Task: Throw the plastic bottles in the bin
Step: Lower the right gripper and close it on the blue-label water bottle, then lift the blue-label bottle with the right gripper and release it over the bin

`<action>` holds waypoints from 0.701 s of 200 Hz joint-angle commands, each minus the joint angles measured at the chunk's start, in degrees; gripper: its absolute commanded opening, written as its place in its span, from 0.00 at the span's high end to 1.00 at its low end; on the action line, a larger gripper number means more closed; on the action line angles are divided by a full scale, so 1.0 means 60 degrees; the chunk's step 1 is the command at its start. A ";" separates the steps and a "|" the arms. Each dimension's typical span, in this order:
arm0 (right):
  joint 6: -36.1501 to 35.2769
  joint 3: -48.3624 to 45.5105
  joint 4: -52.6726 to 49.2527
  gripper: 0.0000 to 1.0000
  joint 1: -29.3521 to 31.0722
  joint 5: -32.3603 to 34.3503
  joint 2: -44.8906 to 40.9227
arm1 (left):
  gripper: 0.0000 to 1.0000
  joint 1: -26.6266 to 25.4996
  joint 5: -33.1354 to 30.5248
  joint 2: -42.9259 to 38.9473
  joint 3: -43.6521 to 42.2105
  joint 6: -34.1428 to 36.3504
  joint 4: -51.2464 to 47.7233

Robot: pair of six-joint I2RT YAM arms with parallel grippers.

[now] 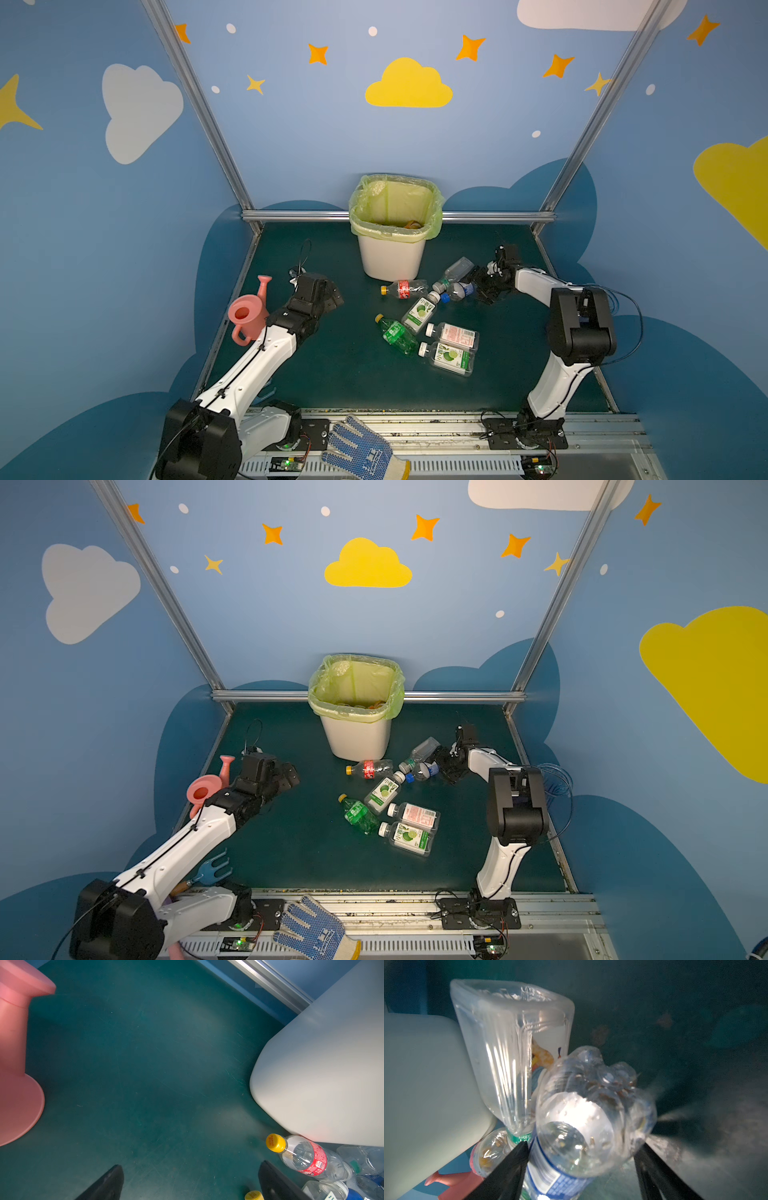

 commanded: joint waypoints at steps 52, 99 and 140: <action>0.0083 -0.1142 -0.0225 0.22 -0.0364 0.0512 -0.1552 | 0.00 0.0068 0.0101 0.0004 -0.0190 -0.0132 -0.0087; 0.0033 -0.0622 -0.0285 0.16 -0.0367 0.0354 -0.0781 | 0.00 0.0075 0.0211 0.0096 -0.0189 -0.0184 -0.0036; 0.0102 -0.0350 -0.0211 0.20 -0.0177 0.0397 -0.0170 | 0.00 0.0089 0.0130 0.0023 -0.0235 -0.0187 -0.0099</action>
